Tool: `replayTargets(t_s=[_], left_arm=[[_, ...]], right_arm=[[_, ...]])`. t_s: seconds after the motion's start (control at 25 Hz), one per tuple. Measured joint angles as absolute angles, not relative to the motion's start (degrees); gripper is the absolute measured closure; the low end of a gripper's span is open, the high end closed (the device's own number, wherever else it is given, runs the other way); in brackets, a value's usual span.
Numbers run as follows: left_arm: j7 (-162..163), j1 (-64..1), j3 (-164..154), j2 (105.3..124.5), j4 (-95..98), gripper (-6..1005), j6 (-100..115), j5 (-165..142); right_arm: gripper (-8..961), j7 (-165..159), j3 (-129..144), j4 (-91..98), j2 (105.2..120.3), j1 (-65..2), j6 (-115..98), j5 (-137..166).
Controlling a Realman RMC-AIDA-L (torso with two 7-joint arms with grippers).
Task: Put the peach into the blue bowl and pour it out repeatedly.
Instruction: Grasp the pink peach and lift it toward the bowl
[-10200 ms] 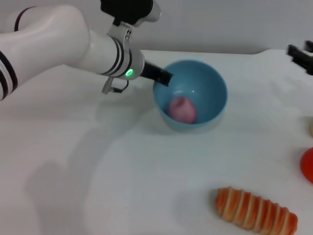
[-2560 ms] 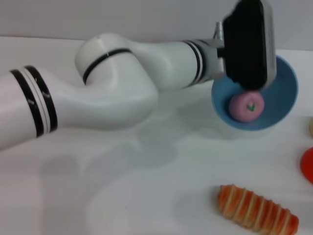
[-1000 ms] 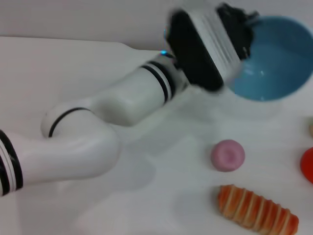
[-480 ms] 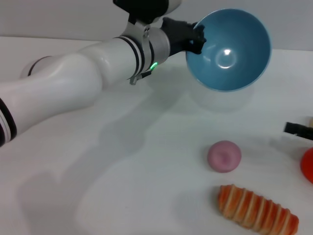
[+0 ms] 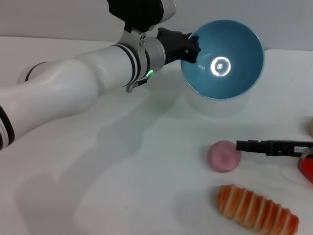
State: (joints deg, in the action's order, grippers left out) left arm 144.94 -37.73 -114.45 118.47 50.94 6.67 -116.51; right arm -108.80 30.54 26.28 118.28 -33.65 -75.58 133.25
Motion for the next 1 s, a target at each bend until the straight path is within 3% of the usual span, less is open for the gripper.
replayTargets(t_s=[0.88, 1.0], left_arm=[[144.97, -37.30, -116.01, 118.65, 50.71, 1000, 6.65, -116.27], [144.98, -37.22, -116.01, 118.65, 50.71, 999, 6.63, -116.27]], right_arm=[[390, -103.65, 31.99, 15.89, 118.67, -37.71, -65.38, 132.86], [458, -103.63, 31.93, 17.08, 118.67, -37.15, -66.13, 132.66]])
